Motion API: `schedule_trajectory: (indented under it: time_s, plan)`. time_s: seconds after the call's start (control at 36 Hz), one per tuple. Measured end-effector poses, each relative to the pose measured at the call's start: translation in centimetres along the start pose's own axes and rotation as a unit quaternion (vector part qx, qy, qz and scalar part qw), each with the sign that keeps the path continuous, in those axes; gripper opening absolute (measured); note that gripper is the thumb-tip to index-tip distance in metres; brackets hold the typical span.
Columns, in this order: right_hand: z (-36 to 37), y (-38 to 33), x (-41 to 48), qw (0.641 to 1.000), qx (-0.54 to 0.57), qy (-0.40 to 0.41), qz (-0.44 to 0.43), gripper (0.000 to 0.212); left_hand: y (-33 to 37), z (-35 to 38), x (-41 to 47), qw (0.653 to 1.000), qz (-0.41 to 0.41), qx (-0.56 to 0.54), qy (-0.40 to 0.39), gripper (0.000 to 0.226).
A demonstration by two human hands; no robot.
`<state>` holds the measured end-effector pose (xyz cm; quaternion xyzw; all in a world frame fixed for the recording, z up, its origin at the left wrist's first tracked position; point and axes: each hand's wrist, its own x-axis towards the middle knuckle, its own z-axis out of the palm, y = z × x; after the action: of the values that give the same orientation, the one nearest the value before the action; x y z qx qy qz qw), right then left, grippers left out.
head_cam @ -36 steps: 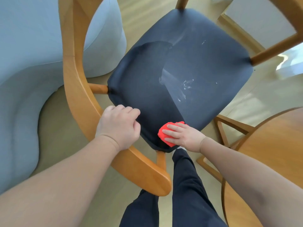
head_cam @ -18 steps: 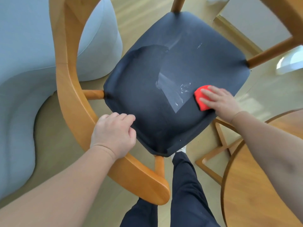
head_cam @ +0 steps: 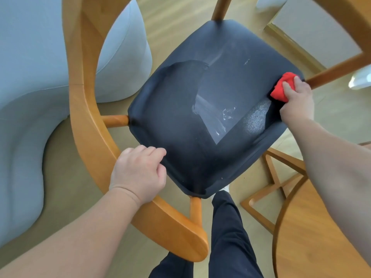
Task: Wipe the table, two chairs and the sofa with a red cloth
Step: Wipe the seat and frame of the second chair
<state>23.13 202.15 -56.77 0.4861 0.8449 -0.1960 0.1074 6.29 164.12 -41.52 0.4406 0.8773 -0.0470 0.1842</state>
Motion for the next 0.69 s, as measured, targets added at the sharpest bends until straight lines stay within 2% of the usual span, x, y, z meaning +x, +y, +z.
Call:
schedule_trajectory:
  time_s: [0.25,0.36,0.44,0.53,0.61,0.69]
  plan:
    - [3.5,-1.9,-7.4,0.999,0.031,0.005,0.031,0.080,0.0,-0.1,-0.1,1.000,0.006,-0.018,0.011,0.029]
    - [6.5,-3.6,-13.1,0.998,0.051,0.013,0.026,0.078,-0.1,0.1,-0.1,0.999,0.014,-0.029,0.028,0.032]
    - [9.8,-5.3,-19.2,0.994,0.107,0.016,0.012,0.073,-0.1,0.2,-0.1,0.999,0.012,-0.026,0.028,0.028]
    - [12.9,-8.0,-26.2,0.988,0.153,-0.028,0.013,0.068,-0.1,0.3,-0.2,0.999,0.008,-0.026,0.029,0.027]
    - [14.9,-9.9,-32.0,0.980,0.171,-0.101,-0.021,0.064,-0.2,0.3,-0.2,0.999,0.009,-0.030,0.030,0.026]
    - [15.1,-9.4,-32.7,0.971,0.198,-0.120,-0.053,0.056,-0.2,0.2,-0.2,0.999,0.013,-0.039,0.034,0.028]
